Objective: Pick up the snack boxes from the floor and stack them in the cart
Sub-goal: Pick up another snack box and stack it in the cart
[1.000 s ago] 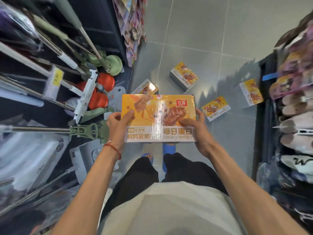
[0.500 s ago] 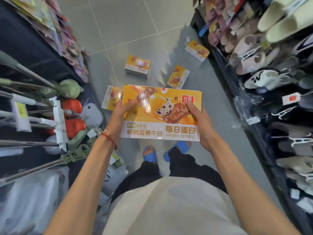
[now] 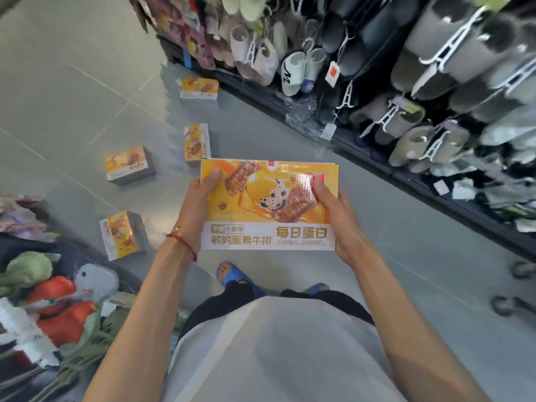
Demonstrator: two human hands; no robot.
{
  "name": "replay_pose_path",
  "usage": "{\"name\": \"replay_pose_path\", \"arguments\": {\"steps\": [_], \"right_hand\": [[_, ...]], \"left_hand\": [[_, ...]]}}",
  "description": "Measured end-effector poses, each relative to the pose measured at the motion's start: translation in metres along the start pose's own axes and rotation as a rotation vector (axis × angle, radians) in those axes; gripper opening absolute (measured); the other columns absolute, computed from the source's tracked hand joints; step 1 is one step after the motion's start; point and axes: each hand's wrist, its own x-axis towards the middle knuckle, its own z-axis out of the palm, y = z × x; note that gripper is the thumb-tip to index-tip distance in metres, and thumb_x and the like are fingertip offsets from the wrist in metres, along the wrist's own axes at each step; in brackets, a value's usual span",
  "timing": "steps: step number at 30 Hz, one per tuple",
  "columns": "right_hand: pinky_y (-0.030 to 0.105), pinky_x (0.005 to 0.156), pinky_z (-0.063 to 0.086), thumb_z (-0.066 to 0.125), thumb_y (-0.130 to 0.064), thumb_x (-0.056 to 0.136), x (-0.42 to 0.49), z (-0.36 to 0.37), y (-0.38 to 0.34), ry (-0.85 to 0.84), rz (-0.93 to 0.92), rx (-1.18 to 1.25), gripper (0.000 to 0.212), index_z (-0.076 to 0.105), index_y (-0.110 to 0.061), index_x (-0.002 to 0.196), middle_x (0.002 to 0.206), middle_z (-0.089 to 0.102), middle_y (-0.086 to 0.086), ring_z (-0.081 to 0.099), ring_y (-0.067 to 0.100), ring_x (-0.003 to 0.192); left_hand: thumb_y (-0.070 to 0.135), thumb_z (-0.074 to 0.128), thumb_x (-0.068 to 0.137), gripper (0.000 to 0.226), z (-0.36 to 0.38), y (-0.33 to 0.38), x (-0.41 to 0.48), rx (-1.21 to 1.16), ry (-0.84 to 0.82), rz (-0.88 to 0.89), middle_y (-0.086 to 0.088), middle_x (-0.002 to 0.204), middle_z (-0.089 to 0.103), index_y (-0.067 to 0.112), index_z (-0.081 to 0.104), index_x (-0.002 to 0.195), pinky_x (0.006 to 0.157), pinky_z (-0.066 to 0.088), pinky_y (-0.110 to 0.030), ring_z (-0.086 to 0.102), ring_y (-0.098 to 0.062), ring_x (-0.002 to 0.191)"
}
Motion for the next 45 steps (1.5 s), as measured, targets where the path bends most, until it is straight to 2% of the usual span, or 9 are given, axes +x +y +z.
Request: {"name": "replay_pose_path", "arguments": {"steps": [3, 7, 16, 19, 24, 28, 34, 40, 45], "right_hand": [[0.050, 0.092, 0.061, 0.066, -0.057, 0.093, -0.022, -0.069, -0.001, 0.072, -0.019, 0.049, 0.063, 0.051, -0.021, 0.143, 0.115, 0.078, 0.005, 0.077, 0.027, 0.101], [0.043, 0.086, 0.062, 0.061, -0.053, 0.097, -0.051, -0.155, -0.001, 0.185, -0.040, 0.151, 0.050, 0.051, -0.028, 0.138, 0.113, 0.078, 0.000, 0.077, 0.019, 0.099], [0.059, 0.097, 0.057, 0.061, -0.063, 0.094, -0.098, -0.299, 0.022, 0.424, -0.070, 0.365, 0.061, 0.052, -0.024, 0.139, 0.123, 0.075, 0.007, 0.075, 0.030, 0.108], [0.059, 0.098, 0.056, 0.058, -0.061, 0.097, -0.111, -0.333, 0.029, 0.507, -0.079, 0.466, 0.055, 0.051, -0.026, 0.140, 0.123, 0.075, 0.006, 0.075, 0.032, 0.108], [0.059, 0.098, 0.056, 0.057, -0.063, 0.096, -0.124, -0.380, 0.030, 0.671, -0.108, 0.586, 0.057, 0.050, -0.028, 0.141, 0.123, 0.075, 0.006, 0.075, 0.033, 0.106], [0.053, 0.095, 0.059, 0.052, -0.061, 0.098, -0.132, -0.413, 0.022, 0.805, -0.120, 0.655, 0.051, 0.050, -0.030, 0.138, 0.119, 0.077, 0.002, 0.077, 0.028, 0.103], [0.048, 0.087, 0.063, 0.052, -0.061, 0.098, -0.144, -0.451, 0.010, 1.026, -0.134, 0.818, 0.052, 0.049, -0.028, 0.138, 0.116, 0.078, 0.000, 0.078, 0.027, 0.099], [0.055, 0.096, 0.058, 0.055, -0.059, 0.098, -0.156, -0.490, 0.019, 1.197, -0.142, 0.985, 0.050, 0.051, -0.027, 0.137, 0.116, 0.078, 0.002, 0.077, 0.028, 0.101], [0.048, 0.089, 0.062, 0.054, -0.056, 0.100, -0.180, -0.539, 0.033, 1.282, -0.146, 1.079, 0.045, 0.052, -0.029, 0.136, 0.114, 0.078, -0.001, 0.078, 0.025, 0.099]], "left_hand": [[0.057, 0.074, 0.077, 0.081, 0.069, -0.017, -0.006, 0.030, -0.089, -0.045, -0.023, 0.124, 0.069, 0.005, 0.057, 0.137, 0.096, 0.053, -0.064, 0.067, -0.045, 0.112], [0.063, 0.081, 0.067, 0.095, 0.153, -0.041, -0.016, 0.129, -0.189, -0.090, -0.022, 0.125, 0.069, 0.007, 0.056, 0.139, 0.098, 0.050, -0.067, 0.066, -0.046, 0.114], [0.066, 0.073, 0.071, 0.090, 0.319, -0.086, -0.028, 0.427, -0.429, -0.114, -0.018, 0.117, 0.073, 0.008, 0.054, 0.138, 0.089, 0.056, -0.063, 0.071, -0.043, 0.103], [0.066, 0.072, 0.072, 0.088, 0.369, -0.098, -0.027, 0.509, -0.515, -0.141, -0.017, 0.116, 0.074, 0.010, 0.053, 0.137, 0.088, 0.057, -0.063, 0.072, -0.042, 0.101], [0.064, 0.069, 0.078, 0.082, 0.457, -0.114, -0.021, 0.639, -0.689, -0.156, -0.016, 0.111, 0.075, 0.007, 0.053, 0.136, 0.078, 0.062, -0.048, 0.074, -0.039, 0.096], [0.053, 0.066, 0.091, 0.061, 0.529, -0.126, -0.016, 0.707, -0.817, -0.172, -0.013, 0.109, 0.077, 0.010, 0.055, 0.134, 0.074, 0.060, -0.042, 0.075, -0.035, 0.094], [0.056, 0.072, 0.083, 0.073, 0.627, -0.142, -0.020, 0.828, -1.027, -0.258, -0.019, 0.116, 0.074, 0.009, 0.055, 0.136, 0.077, 0.061, -0.044, 0.073, -0.040, 0.098], [0.056, 0.071, 0.084, 0.077, 0.706, -0.180, -0.034, 0.972, -1.160, -0.291, -0.019, 0.116, 0.073, 0.010, 0.051, 0.142, 0.073, 0.060, -0.046, 0.074, -0.040, 0.094], [0.069, 0.075, 0.075, 0.089, 0.768, -0.230, -0.061, 1.100, -1.211, -0.268, -0.017, 0.130, 0.067, 0.016, 0.053, 0.143, 0.091, 0.056, -0.061, 0.070, -0.041, 0.108]]}}
